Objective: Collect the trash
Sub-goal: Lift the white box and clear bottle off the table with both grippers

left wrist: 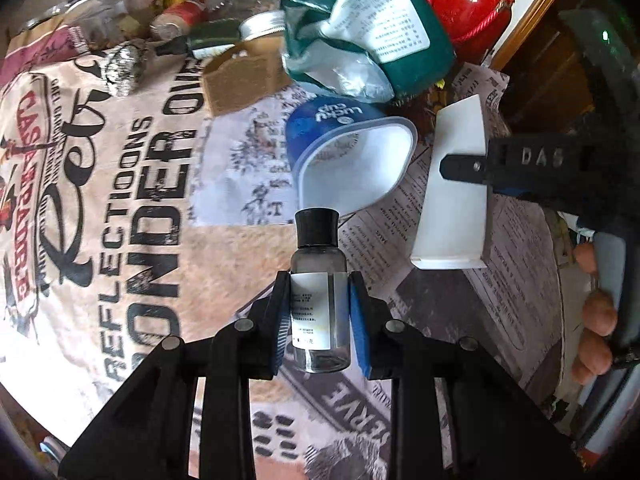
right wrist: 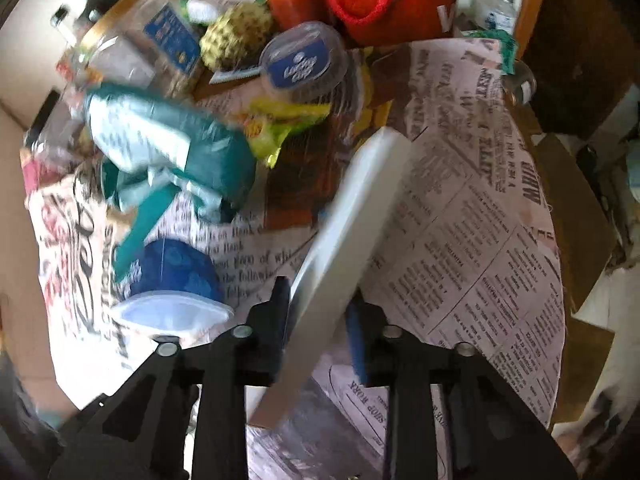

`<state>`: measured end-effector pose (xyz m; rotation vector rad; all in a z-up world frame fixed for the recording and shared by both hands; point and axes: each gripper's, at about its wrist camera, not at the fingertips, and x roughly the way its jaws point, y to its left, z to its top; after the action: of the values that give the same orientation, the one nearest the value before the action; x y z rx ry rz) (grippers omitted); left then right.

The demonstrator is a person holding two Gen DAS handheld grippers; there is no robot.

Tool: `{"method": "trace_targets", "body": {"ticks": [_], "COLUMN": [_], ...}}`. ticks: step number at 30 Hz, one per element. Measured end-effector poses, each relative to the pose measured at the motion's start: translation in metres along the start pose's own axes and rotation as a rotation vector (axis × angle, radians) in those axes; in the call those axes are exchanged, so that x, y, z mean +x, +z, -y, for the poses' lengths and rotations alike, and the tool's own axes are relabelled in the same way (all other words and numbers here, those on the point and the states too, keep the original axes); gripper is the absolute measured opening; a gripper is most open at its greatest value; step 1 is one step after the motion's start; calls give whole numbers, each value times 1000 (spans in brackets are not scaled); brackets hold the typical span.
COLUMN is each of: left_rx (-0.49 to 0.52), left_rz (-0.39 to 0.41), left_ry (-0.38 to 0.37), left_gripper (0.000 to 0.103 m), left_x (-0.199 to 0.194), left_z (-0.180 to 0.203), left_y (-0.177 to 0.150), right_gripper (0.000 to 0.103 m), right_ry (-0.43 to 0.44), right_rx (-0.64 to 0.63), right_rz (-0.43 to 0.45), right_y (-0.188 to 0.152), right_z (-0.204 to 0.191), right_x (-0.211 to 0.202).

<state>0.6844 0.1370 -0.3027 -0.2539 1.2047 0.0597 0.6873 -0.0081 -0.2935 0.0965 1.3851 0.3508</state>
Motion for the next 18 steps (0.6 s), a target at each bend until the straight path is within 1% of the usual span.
{"method": "trace_targets", "body": {"ticks": [1, 3, 7, 8, 10, 14, 18], "left_rx": [-3, -8, -8, 3, 28, 71, 123], "left_rz": [6, 28, 87, 114, 155, 234, 299], "left_ry": [-2, -12, -65, -72, -77, -116, -150], "left_gripper": [28, 27, 27, 27, 27, 27, 27], "left_x": [-4, -16, -47, -60, -74, -114, -153], "left_z": [-1, -9, -22, -26, -26, -36, -42], "left_y": [-1, -3, -4, -8, -3, 3, -3], "right_gripper": [22, 15, 15, 15, 15, 15, 15], "right_ry": [-1, -6, -32, -32, -30, -42, -76], "right_rx": [-5, -10, -1, 8, 27, 66, 88], "right_rz": [5, 20, 78, 98, 131, 222, 334], "right_y": [-2, -6, -19, -23, -32, -51, -75], "right_z": [-1, -2, -7, -8, -10, -18, -36], "right_x": [-1, -6, -29, -39, -56, -95, -138]}}
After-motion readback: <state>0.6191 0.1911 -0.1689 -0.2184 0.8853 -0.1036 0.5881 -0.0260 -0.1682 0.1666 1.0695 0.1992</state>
